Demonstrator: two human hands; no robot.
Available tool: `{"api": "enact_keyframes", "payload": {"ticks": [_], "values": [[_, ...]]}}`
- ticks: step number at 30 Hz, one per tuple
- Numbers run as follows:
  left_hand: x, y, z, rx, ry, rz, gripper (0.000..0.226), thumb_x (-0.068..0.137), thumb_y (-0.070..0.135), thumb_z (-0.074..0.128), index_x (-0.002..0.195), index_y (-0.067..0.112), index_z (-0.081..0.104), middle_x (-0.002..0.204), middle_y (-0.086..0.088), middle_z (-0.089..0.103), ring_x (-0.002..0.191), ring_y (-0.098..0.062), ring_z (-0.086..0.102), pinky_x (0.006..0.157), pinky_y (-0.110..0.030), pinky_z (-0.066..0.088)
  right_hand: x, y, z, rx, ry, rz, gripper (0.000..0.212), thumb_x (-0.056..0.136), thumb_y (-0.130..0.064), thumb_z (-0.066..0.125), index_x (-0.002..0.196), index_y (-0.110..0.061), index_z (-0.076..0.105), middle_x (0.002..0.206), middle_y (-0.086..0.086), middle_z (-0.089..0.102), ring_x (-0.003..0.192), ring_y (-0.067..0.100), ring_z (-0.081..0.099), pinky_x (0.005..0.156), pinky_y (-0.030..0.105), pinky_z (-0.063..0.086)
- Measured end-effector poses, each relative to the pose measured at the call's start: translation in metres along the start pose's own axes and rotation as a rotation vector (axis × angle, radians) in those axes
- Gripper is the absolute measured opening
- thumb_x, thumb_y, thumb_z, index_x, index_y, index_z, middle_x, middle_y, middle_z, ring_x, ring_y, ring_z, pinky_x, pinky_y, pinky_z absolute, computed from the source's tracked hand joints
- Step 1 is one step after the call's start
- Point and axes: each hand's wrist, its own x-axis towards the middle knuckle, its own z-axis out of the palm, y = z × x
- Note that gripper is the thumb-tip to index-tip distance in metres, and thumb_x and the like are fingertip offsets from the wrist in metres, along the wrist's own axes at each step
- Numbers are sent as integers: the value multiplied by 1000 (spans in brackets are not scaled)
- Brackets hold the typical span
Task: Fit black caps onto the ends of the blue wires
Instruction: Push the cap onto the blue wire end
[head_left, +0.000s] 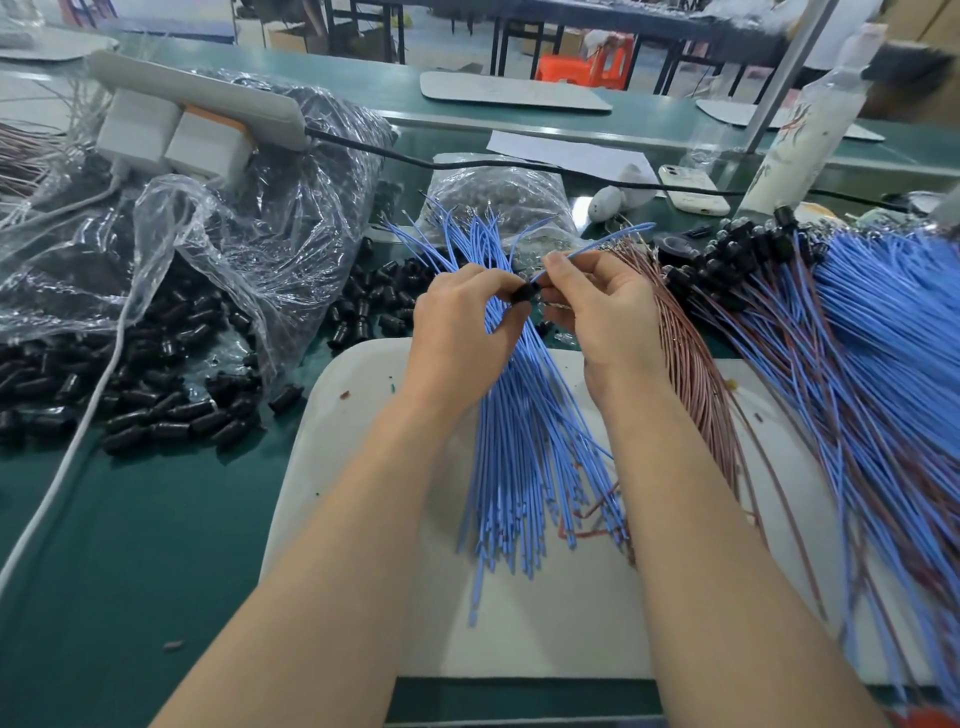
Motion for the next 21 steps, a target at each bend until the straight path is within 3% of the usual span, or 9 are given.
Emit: {"api": "enact_keyframes", "payload": {"ticks": [6,10,12,14,17,19,21], "values": [[-1,7,0,-9,46,61,19,91,20,61,106,13,70,97,-2,68,96,-22,58,92,-41,40,-4,-1,2,-64,-50,-26,16,89,-12,64,74,-17,63,67,-6,64,67,8,61,63,21,51],[-1,8,0,0,74,77,19,91,18,61,107,11,69,97,-2,68,97,-23,58,93,-41,40,-4,-8,2,281,-55,19,10,92,-13,61,92,-22,65,75,-6,66,65,6,59,64,21,50],[-1,8,1,38,70,105,20,91,18,60,107,10,69,98,-2,67,97,-24,56,93,-41,39,-2,-11,-1,425,-15,76,10,95,-21,57,91,-22,66,80,-2,68,68,7,61,63,19,50],[-2,7,2,57,70,133,20,91,18,60,107,10,69,98,-2,67,97,-25,56,93,-41,38,-2,-10,-4,383,-1,106,17,96,-23,55,85,-20,67,78,-3,69,72,9,63,64,19,51],[-1,7,4,21,95,134,21,90,17,62,108,8,68,99,-4,68,96,-26,58,92,-43,40,-3,-2,4,71,-51,57,19,96,-20,55,84,-17,70,78,-1,69,81,18,64,73,28,51],[-1,9,2,-67,124,86,20,90,16,62,107,8,68,98,-3,69,94,-22,60,90,-38,44,-7,-1,12,18,-108,32,19,98,-25,51,95,-21,70,83,-4,71,81,11,67,70,25,53],[1,12,-2,-261,165,-18,15,90,18,61,101,9,69,92,0,70,87,-15,63,83,-33,49,-9,-3,19,139,-224,64,24,100,-33,44,113,-27,63,99,-1,70,82,9,69,69,24,54]]}}
